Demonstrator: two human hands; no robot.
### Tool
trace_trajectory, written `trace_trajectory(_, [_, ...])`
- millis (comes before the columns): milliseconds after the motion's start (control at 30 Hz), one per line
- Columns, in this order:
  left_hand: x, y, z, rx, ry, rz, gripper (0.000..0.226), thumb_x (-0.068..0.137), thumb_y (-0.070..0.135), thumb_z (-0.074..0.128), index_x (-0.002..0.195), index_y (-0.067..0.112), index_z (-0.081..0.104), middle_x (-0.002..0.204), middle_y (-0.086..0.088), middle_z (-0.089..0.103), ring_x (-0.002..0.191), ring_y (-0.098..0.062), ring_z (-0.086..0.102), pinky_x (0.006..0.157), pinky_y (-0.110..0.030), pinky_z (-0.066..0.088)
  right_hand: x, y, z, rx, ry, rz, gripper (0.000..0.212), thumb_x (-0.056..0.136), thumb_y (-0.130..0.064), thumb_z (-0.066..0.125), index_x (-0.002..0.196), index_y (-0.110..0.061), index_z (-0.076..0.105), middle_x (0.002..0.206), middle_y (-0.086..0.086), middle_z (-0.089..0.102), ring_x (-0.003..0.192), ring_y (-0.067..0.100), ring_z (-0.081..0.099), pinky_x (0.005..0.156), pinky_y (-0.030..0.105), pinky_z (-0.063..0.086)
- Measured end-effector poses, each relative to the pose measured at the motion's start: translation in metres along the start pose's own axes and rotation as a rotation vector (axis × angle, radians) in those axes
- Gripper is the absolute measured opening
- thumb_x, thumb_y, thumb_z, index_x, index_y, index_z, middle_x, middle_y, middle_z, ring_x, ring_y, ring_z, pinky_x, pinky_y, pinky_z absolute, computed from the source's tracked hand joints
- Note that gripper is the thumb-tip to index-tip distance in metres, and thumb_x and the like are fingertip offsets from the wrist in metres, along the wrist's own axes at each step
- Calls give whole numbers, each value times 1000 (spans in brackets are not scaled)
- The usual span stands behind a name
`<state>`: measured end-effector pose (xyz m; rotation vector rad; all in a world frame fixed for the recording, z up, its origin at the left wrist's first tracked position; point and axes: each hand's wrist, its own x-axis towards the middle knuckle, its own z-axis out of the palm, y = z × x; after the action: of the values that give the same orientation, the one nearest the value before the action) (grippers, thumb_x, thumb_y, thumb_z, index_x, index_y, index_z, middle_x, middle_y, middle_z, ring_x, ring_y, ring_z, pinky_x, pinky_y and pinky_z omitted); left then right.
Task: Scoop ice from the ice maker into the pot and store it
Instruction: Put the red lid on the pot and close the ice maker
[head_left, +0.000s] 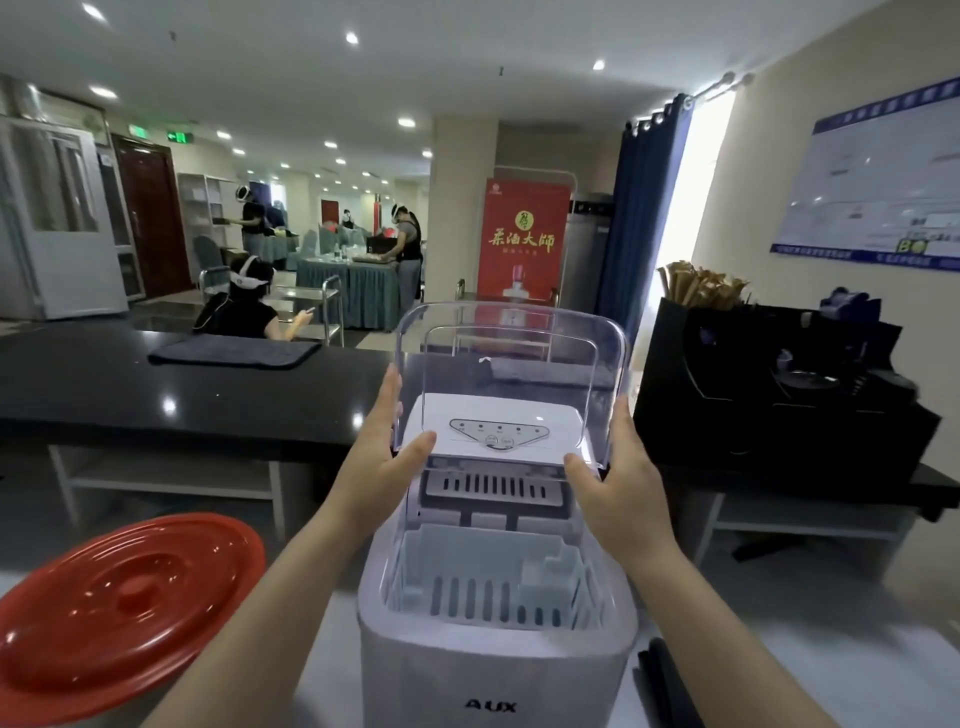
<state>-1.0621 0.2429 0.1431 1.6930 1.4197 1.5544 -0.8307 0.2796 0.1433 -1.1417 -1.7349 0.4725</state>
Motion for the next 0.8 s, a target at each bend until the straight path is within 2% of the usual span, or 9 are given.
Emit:
trace_trajectory(133, [2, -10, 1, 14, -9, -59, 77, 95, 22, 52, 151, 32, 1, 157, 14, 9, 143, -9, 16, 111, -29, 21, -4, 5, 0, 6, -39, 81, 75, 94, -22, 54, 154, -18, 9, 159, -7, 18, 145, 8, 17, 118, 32, 22])
trace_trajectory(233, [2, -13, 1, 25, -31, -70, 79, 93, 22, 54, 151, 29, 1, 158, 13, 8, 143, -9, 16, 116, -34, 21, -11, 10, 3, 1, -77, 122, 78, 93, -25, 54, 154, -22, 6, 160, -9, 15, 145, 9, 18, 118, 35, 23])
trace_trajectory(333, [0, -17, -1, 52, -55, -104, 82, 90, 31, 57, 151, 30, 3, 158, 11, 11, 144, -10, 16, 116, -44, 23, -17, 13, 5, -50, -146, 167, 82, 94, -25, 56, 154, -23, 0, 161, -10, 6, 146, 9, 12, 114, 25, 18])
trace_trajectory(400, [-6, -18, -1, 36, -71, -144, 85, 85, 39, 58, 150, 35, 3, 158, 12, 12, 143, -11, 18, 115, -47, 24, -20, 15, 5, -64, -162, 189, 83, 94, -28, 56, 154, -22, -1, 161, -8, 7, 146, 12, 14, 114, 28, 21])
trace_trajectory(467, [-13, -17, 0, 61, -85, -151, 83, 89, 34, 57, 150, 33, 2, 158, 11, 10, 144, -10, 15, 117, -45, 21, -23, 16, 4, -84, -173, 201, 83, 94, -31, 56, 154, -22, -1, 161, -6, 10, 146, 14, 16, 114, 30, 23])
trace_trajectory(533, [-19, -15, 0, 109, -95, -145, 77, 93, 26, 54, 151, 27, 3, 157, 12, 10, 143, -6, 13, 118, -37, 16, -27, 18, 4, -106, -200, 226, 81, 95, -34, 55, 154, -22, 1, 160, -5, 14, 145, 16, 18, 113, 31, 23])
trace_trajectory(633, [-32, -8, 3, 252, -109, -101, 73, 95, 26, 51, 151, 22, 5, 155, 15, 8, 139, 1, 8, 109, -21, 10, -35, 24, 2, -59, -177, 253, 69, 96, -36, 53, 153, -23, 16, 158, -6, 21, 144, 15, 20, 113, 31, 23])
trace_trajectory(700, [-40, -1, 7, 298, -110, -66, 76, 94, 29, 52, 151, 23, 3, 157, 15, 2, 137, 6, 2, 108, -19, 7, -41, 27, 1, 16, -136, 259, 61, 96, -36, 52, 150, -23, 27, 156, -7, 27, 143, 12, 24, 114, 31, 24])
trace_trajectory(800, [-56, 14, 21, 250, -166, -37, 74, 93, 32, 54, 151, 30, 7, 153, 22, 10, 137, 8, 9, 113, -22, 13, -53, 34, -6, 90, -116, 249, 51, 96, -43, 48, 144, -25, 42, 144, -14, 44, 135, 6, 38, 111, 31, 34])
